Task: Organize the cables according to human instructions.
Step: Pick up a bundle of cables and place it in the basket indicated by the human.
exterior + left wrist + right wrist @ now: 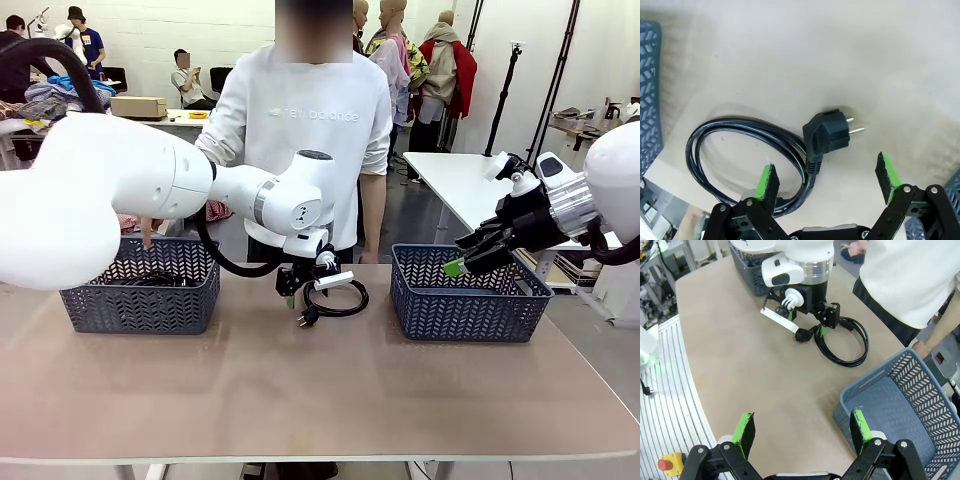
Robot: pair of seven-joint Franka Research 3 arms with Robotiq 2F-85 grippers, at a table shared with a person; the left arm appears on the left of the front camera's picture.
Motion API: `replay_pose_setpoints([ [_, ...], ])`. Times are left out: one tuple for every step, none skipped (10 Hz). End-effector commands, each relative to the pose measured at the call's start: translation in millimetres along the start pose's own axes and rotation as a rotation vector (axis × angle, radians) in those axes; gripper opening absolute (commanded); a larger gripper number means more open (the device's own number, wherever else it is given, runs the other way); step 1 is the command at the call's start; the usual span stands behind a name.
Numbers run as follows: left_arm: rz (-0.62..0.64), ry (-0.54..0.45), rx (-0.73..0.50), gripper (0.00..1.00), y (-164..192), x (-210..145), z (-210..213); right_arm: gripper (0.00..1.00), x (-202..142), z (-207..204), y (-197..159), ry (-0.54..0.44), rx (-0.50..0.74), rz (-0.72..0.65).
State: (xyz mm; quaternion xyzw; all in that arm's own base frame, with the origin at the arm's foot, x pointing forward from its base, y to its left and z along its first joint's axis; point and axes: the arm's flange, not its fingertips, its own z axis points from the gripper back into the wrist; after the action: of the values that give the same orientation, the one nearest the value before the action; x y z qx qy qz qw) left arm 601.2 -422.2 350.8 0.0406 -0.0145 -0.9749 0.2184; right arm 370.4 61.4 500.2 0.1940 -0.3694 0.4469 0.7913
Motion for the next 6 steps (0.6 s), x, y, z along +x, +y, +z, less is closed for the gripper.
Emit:
replay_pose_setpoints([
  [-0.011, 0.014, -0.01, 1.0, 12, -13, -3, 1.0, 0, -2, -4, -0.029, 0.018, 0.014],
  [-0.005, 0.009, -0.011, 1.0, 16, -15, -6, 1.0, 0, -2, -4, -0.029, 0.018, 0.014],
  [0.008, 0.006, -0.013, 1.0, 19, -19, -9, 1.0, 0, -2, -4, -0.029, 0.018, 0.014],
  [0.009, 0.001, -0.024, 1.0, 20, -22, -13, 1.0, 0, -2, -4, -0.029, 0.018, 0.014],
  [0.005, -0.002, -0.026, 1.0, 19, -24, -16, 1.0, 0, -2, -4, -0.029, 0.018, 0.014],
  [0.007, -0.007, -0.031, 1.0, 19, -26, -21, 1.0, 0, -2, -4, -0.029, 0.018, 0.014],
])
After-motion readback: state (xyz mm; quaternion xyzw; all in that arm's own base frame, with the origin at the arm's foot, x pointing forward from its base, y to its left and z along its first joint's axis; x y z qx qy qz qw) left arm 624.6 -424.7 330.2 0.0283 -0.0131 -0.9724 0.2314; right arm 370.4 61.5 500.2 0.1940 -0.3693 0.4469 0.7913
